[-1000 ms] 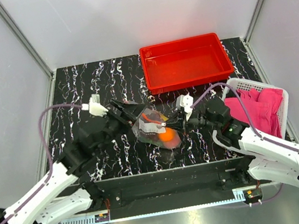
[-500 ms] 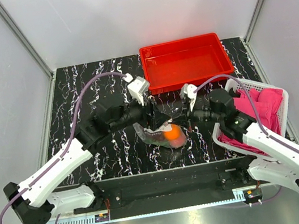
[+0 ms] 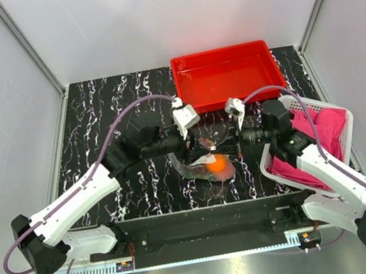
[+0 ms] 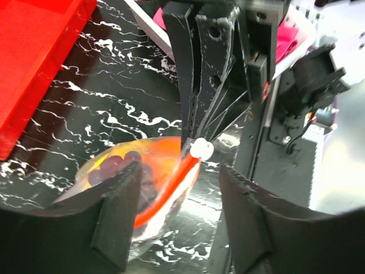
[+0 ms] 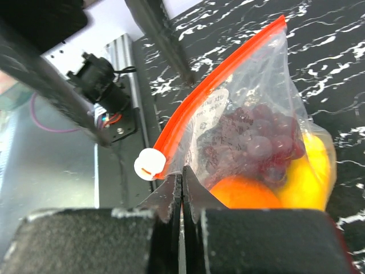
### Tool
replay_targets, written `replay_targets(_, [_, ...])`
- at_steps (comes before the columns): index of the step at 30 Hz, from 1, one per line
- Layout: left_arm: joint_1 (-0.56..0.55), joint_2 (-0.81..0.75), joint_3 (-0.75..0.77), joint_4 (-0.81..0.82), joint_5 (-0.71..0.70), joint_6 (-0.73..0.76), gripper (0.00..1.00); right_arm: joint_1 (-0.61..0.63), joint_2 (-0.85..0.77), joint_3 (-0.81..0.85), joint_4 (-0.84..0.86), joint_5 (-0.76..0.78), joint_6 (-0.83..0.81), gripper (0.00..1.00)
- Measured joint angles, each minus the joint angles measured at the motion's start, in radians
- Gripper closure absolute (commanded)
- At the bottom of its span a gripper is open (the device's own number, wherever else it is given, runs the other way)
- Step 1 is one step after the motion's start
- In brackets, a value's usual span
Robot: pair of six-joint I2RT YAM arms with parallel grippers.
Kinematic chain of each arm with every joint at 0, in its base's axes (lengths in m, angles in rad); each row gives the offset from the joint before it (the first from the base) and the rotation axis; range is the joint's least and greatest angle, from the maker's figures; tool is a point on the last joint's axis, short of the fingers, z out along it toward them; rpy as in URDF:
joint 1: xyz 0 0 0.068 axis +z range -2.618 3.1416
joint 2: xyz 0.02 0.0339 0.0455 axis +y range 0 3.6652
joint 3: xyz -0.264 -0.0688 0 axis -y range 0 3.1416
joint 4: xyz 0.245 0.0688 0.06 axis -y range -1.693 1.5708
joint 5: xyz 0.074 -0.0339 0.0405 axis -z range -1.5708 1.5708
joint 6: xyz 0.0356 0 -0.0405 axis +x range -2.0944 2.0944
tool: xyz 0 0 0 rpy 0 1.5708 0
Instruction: Open the zip-top bag and remove the fake food
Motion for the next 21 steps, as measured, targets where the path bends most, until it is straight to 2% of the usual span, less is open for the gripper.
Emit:
replay_targets(8, [-0.004, 0.007, -0.043, 0.064, 0.036, 0.127, 0.43, -0.002, 0.018, 0.024, -0.017, -0.033, 0.051, 1.00])
replay_targets(13, [-0.008, 0.009, -0.058, 0.081, 0.077, 0.159, 0.47, -0.002, 0.018, 0.025, -0.020, -0.040, 0.077, 1.00])
replay_targets(18, [-0.019, 0.016, -0.061, 0.106, 0.092, 0.167, 0.54, -0.002, 0.021, 0.035, -0.023, -0.047, 0.096, 1.00])
replay_targets(21, [-0.024, 0.024, -0.062, 0.125, 0.100, 0.168, 0.63, -0.002, 0.021, 0.035, -0.023, -0.050, 0.105, 1.00])
